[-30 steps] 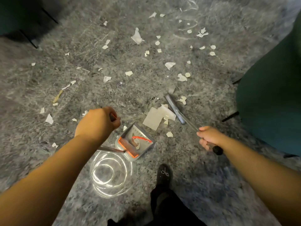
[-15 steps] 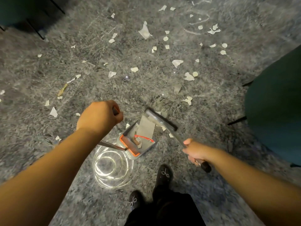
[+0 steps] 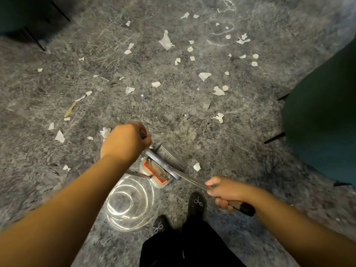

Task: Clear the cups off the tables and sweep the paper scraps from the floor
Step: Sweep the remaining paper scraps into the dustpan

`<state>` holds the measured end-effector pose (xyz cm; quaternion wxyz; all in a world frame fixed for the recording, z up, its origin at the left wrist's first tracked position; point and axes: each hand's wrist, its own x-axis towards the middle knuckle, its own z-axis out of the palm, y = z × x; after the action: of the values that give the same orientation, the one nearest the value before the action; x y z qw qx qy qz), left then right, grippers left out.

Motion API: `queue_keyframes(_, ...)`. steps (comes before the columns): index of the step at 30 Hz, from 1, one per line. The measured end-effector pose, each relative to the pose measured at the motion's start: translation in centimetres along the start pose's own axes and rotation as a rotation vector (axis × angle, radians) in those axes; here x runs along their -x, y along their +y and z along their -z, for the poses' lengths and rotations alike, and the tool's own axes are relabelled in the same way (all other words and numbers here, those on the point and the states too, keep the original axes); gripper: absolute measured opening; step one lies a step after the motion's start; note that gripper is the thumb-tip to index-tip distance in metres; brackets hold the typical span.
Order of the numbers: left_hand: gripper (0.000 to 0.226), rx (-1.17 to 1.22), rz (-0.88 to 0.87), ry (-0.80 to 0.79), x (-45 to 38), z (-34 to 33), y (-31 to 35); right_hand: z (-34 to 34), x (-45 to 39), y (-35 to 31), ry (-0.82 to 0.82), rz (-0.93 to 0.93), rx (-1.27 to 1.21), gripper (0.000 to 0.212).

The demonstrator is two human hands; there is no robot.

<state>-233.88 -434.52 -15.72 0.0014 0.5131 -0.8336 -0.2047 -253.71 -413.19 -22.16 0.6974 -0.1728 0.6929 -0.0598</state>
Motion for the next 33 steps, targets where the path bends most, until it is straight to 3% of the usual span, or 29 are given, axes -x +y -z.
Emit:
queue_keyframes(15,0.012,0.023,-0.128,-0.032,2.5,0.6,-2.4,-3.2,4.7,3.8,0.133,0.017,-0.47,0.014)
queue_keyframes(21,0.01,-0.006,-0.233,-0.096,3.0,0.6,-2.4,-2.4,5.7,6.8,0.234,0.03,-0.598,0.022)
queue_keyframes(28,0.012,-0.038,-0.3,-0.122,2.8,-0.6,-0.5,-0.9,4.7,9.6,0.347,-0.035,-0.65,0.037)
queue_keyframes(33,0.012,-0.054,-0.271,-0.104,2.7,-0.5,-0.8,-0.4,2.2,9.2,0.362,-0.08,-0.573,0.02)
